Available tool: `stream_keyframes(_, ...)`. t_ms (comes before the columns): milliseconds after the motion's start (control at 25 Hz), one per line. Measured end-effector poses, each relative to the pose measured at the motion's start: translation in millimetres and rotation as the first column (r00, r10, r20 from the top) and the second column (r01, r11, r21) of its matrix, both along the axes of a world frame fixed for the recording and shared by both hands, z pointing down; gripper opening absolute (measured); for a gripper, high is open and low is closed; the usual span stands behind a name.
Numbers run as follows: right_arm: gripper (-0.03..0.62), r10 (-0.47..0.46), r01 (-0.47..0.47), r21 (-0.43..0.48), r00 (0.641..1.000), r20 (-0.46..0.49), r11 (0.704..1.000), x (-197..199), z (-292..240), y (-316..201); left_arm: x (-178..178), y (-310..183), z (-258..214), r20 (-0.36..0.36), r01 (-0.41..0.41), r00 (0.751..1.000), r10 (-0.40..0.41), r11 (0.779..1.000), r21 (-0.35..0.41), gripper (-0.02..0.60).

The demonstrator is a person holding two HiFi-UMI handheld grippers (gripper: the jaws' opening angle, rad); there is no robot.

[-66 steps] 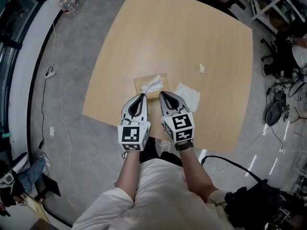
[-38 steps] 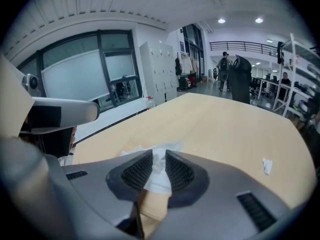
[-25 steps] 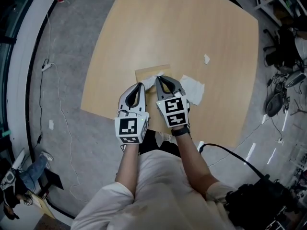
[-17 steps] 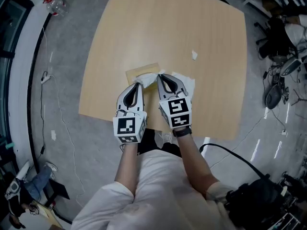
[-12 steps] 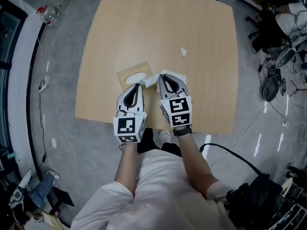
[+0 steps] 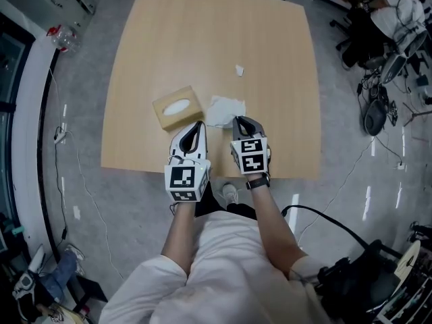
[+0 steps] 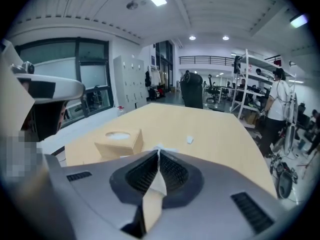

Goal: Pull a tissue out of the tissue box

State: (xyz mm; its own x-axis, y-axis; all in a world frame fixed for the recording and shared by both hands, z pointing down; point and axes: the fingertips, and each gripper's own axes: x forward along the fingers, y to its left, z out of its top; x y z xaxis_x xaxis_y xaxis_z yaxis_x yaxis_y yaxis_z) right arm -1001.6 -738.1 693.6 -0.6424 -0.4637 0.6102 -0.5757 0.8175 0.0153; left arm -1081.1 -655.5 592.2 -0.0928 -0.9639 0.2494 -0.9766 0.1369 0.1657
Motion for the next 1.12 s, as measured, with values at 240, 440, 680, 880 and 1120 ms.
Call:
stream_keyframes(240,0.011,-0.007,0.005,-0.068,1.000,-0.023,0.998,25.3,23.7,17.3,19.3,19.6,-14.3,0.031,0.028,0.999,-0.028,0.999,0.018,0.001)
stream_keyframes(440,0.015,-0.025,0.024,-0.017,0.998,-0.049,1.000,39.5,16.6,23.5,30.9,41.7,-32.3,0.018,0.070,0.997,-0.070,0.997,0.038,0.000)
stream_keyframes(680,0.077,-0.020,0.020,0.000,1.000,0.004,1.000,54.9,-1.5,27.9,50.6,69.6,-42.7,0.035,0.107,0.993,-0.109,0.993,0.047,0.000)
stream_keyframes(880,0.077,-0.033,0.028,0.036,0.987,0.157,0.999,62.6,-54.4,31.7,65.7,87.6,-58.8,0.051,0.143,0.988,-0.147,0.986,0.081,0.001)
stream_keyframes(1120,0.003,-0.248,0.214,0.134,0.904,0.347,0.968,38.0,-148.2,84.6,70.5,110.4,-99.7,0.093,0.214,0.968,-0.232,0.961,0.176,0.000)
